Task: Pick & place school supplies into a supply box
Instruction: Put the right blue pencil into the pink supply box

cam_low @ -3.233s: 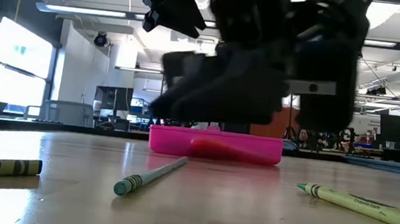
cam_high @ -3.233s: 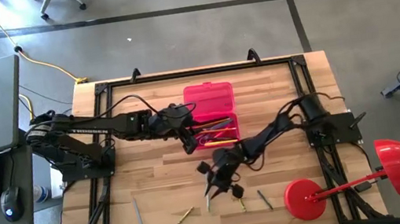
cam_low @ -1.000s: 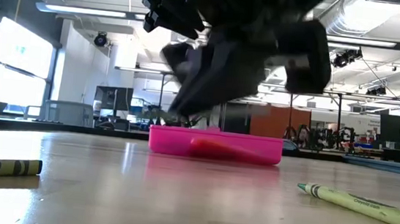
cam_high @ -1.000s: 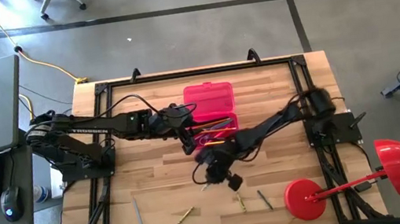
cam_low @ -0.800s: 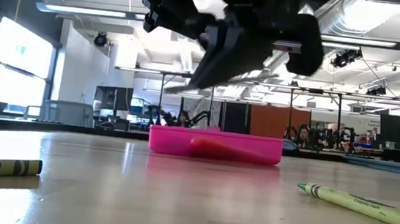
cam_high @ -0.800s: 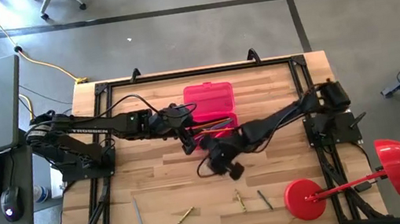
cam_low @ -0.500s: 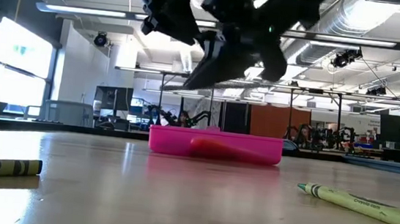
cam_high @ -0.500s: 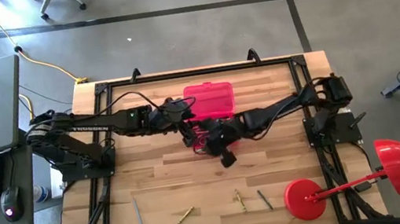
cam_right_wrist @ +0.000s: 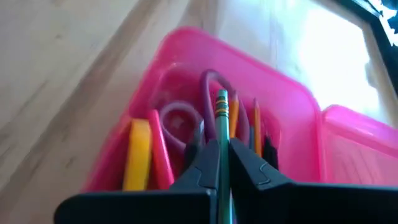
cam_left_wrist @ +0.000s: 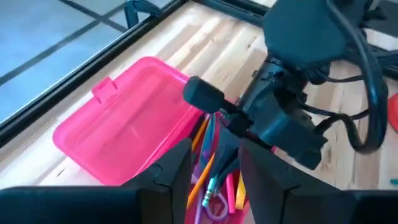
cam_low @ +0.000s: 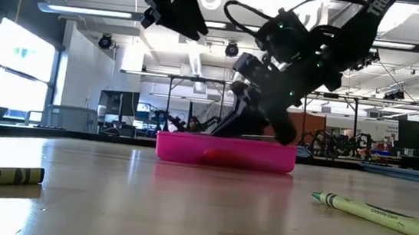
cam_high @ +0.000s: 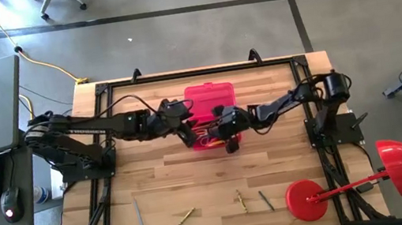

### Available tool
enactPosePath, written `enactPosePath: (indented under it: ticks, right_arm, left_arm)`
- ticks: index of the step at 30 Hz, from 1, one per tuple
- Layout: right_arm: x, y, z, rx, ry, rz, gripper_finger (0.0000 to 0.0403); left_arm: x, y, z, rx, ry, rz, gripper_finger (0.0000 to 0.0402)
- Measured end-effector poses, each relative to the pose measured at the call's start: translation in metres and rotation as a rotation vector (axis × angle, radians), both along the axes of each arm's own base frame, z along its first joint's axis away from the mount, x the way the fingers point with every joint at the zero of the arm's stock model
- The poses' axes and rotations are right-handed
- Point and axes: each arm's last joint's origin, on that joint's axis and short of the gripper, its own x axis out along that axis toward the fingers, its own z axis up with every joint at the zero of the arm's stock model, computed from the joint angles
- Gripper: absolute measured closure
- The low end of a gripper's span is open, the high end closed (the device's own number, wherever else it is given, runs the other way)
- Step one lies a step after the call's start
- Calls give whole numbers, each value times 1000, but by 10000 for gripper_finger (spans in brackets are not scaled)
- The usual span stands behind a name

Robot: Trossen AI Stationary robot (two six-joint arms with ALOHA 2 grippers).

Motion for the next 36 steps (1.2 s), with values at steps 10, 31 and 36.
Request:
enactPosePath:
  ticks: [10,31,36]
  right_arm:
    - [16,-6,23,24,-126,37,402]
    - [20,-7,15,156,-76,-17,390]
    - [20,-7,6,219,-41,-60,392]
  left_arm:
    - [-20,-15,16,-165,-15,-232,236]
    - [-13,-59,-37,-514,349,-328,236]
    - [-25,-65,-53,-696,559,-178,236]
